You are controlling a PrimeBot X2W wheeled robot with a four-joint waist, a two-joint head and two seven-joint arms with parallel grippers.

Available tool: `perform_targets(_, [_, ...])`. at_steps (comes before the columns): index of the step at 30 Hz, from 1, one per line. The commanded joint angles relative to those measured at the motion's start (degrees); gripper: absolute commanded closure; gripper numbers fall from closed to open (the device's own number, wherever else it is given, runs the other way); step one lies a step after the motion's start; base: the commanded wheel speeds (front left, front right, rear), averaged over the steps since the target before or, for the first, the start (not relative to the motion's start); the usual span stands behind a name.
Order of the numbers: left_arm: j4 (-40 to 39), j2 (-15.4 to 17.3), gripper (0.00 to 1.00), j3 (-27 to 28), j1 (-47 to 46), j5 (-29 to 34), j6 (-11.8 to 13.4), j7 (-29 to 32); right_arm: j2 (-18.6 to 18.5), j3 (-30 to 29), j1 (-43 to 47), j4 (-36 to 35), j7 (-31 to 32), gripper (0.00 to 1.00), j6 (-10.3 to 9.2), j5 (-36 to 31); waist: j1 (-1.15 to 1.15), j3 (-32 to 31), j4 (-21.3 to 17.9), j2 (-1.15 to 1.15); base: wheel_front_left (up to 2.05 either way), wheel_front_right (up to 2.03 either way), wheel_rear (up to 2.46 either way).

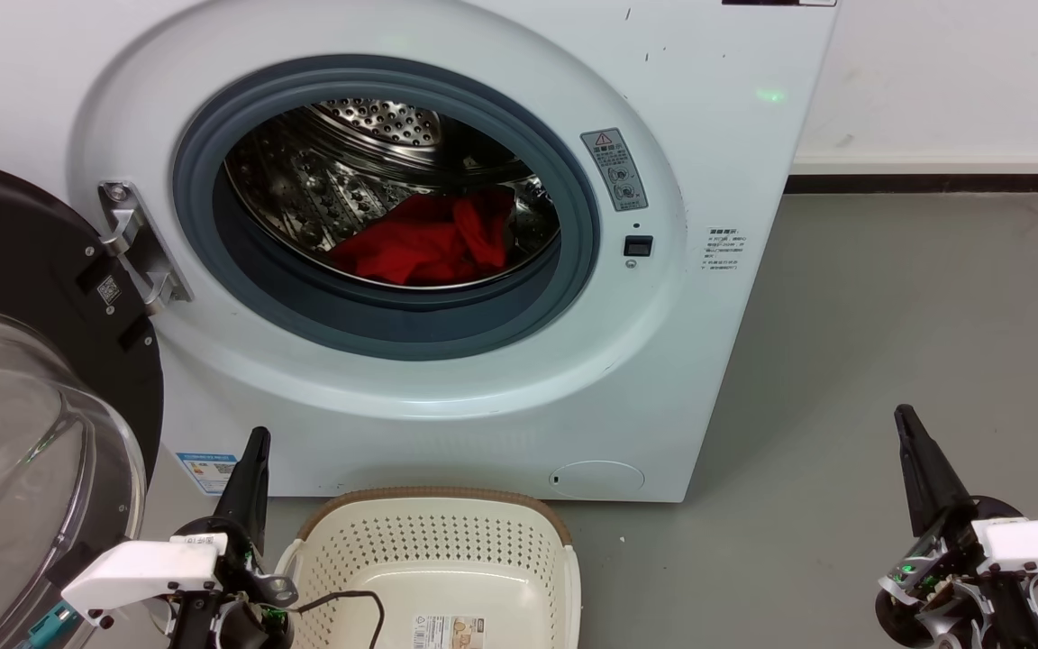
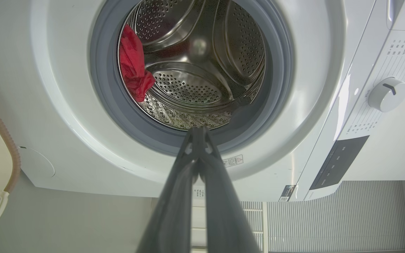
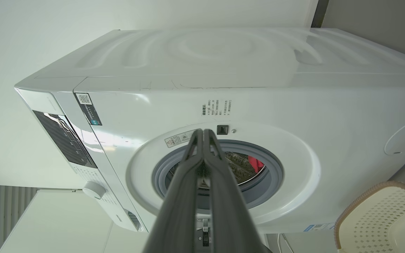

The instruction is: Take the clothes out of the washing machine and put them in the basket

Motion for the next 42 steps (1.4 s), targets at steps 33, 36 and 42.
perform_targets(33, [-1.55,-0.06,0.0,-2.48,0.35,3.26,0.02,-3.62,-0.54,2.17,1.81,-1.83,-3.58,0.0,0.0,-4.84,0.0,0.09,-0.05,0.0,0.0,0.0,0.0])
perform_targets(36, [-2.43,-0.05,0.0,-2.72,0.21,6.1,0.02,-4.41,-0.82,2.45,1.95,-2.67,-4.38,0.0,0.0,-8.61,0.0,0.11,-0.08,0.0,0.0,0.0,0.0])
perform_targets(42, [-4.03,-0.04,0.0,-3.7,-0.08,13.57,0.02,-5.91,-0.67,2.26,2.6,-4.76,-5.89,0.0,0.0,-18.4,0.0,0.11,-0.12,0.0,0.0,0.0,0.0])
